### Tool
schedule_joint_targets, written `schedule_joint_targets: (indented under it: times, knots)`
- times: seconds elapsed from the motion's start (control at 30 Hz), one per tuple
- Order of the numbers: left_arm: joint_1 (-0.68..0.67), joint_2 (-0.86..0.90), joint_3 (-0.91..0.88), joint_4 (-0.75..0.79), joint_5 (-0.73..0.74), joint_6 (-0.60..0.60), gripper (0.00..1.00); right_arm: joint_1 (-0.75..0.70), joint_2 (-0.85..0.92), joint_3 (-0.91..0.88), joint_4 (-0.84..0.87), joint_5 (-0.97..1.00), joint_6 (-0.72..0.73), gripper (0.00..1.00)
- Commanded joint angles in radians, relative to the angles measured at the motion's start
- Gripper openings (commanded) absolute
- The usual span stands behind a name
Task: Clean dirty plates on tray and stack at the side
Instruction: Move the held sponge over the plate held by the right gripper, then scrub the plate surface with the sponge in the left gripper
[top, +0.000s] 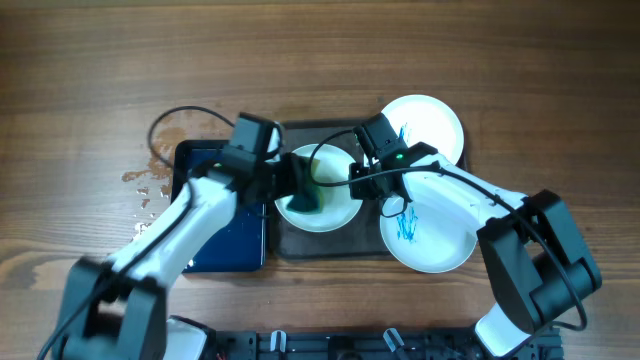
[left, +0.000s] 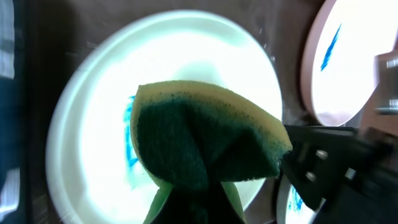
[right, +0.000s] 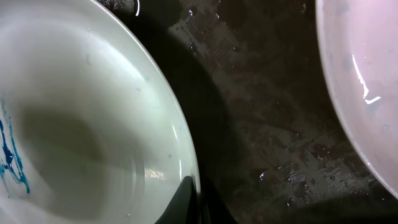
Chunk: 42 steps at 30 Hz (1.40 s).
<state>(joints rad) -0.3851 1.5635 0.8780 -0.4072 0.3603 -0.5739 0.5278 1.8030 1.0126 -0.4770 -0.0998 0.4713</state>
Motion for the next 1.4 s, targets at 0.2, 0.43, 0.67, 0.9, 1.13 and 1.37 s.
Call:
schedule_joint_targets:
  times: [0.2,0.43,0.67,0.9,1.13,1.37]
  knots:
    - [-0.095,0.291,0.003,0.182,0.011,-0.013,0.04,0.002,0.026,0.006,-0.006,-0.006,0.0,0.04]
    - [-0.004,0.308,0.004,0.023,-0.391,-0.116,0.04,0.002,0.026,0.006,-0.015,-0.006,0.0,0.04]
    - [0.001,0.306,0.006,-0.107,-0.673,-0.175,0.04,0.002,0.026,0.006,-0.014,-0.006,0.003,0.04]
    - [0.001,0.303,0.007,-0.216,-0.783,-0.322,0.04,0.002,0.026,0.006,-0.013,-0.006,0.003,0.04]
    - [-0.011,0.303,0.007,-0.308,-0.661,-0.288,0.04,0.002,0.026,0.006,-0.014,-0.006,0.004,0.04]
    - [-0.115,0.303,0.009,-0.276,-0.2,0.108,0.04,0.002,0.026,0.006,-0.014,-0.006,0.003,0.04]
